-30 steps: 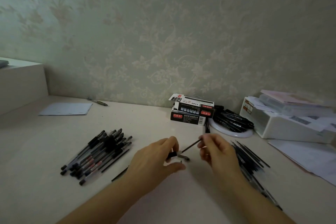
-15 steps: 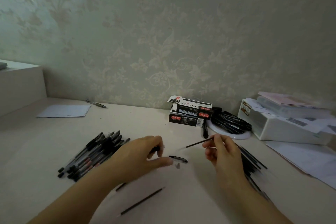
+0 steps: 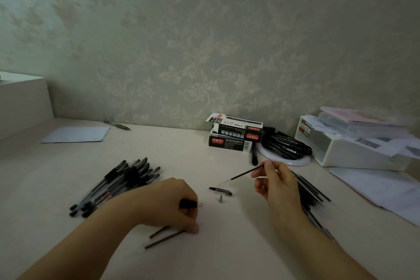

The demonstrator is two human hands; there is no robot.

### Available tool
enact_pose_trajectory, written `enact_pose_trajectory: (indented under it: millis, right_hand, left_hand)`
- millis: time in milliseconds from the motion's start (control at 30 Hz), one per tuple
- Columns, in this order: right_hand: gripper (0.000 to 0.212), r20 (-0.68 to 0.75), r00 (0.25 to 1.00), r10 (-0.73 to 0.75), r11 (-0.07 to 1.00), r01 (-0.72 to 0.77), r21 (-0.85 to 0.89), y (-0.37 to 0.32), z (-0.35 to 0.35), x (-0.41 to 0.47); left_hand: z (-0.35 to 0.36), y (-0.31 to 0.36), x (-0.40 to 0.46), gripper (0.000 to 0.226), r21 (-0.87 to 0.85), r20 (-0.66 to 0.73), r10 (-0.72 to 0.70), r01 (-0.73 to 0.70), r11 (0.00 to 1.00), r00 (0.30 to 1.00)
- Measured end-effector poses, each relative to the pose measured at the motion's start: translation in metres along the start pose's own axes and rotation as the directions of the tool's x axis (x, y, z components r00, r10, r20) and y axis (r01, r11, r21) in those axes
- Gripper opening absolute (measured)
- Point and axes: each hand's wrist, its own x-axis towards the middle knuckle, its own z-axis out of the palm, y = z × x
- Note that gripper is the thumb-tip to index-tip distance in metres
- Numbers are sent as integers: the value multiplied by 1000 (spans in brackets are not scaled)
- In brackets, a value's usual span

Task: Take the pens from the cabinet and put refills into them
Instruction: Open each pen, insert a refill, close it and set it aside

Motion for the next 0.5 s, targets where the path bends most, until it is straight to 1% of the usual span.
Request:
enact_pose_trajectory:
  millis: [67,133,167,233,333,367,500]
  right_hand:
    - [18,6,1000,-3,1000,3,-9,0,-1,1]
    - [18,8,1000,-4,1000,4,-14,1,-2,2]
    - [19,7,1000,-1,1000,2,-13,1,-2,2]
    - [19,6,1000,3,1000,-3,-13,2,-2,3]
    - [20,10,1000,4,1000,-4,-16,3,-1,2]
    - [20,11,1000,2,1000,-2,-14,2,-1,2]
    - [20,32,999,-1,1000,1,2,2,-1,1]
  left_hand:
    - [-2,-3,-1,23,85,-89,-26,33,996,996]
    - [-3,-8,0,21,247,-226,-56,113,962,973]
    - [-3,-11,1,21,299,-294,-71,162,940,953]
    - [-1,-19,3,21,301,-386,-108,236,924,916]
    - [1,-27,7,29,252,-445,-147,281,926,884]
    - [3,-29,8,28,242,-455,-153,287,927,877]
    - [7,-30,10,16,244,-496,-136,288,926,858]
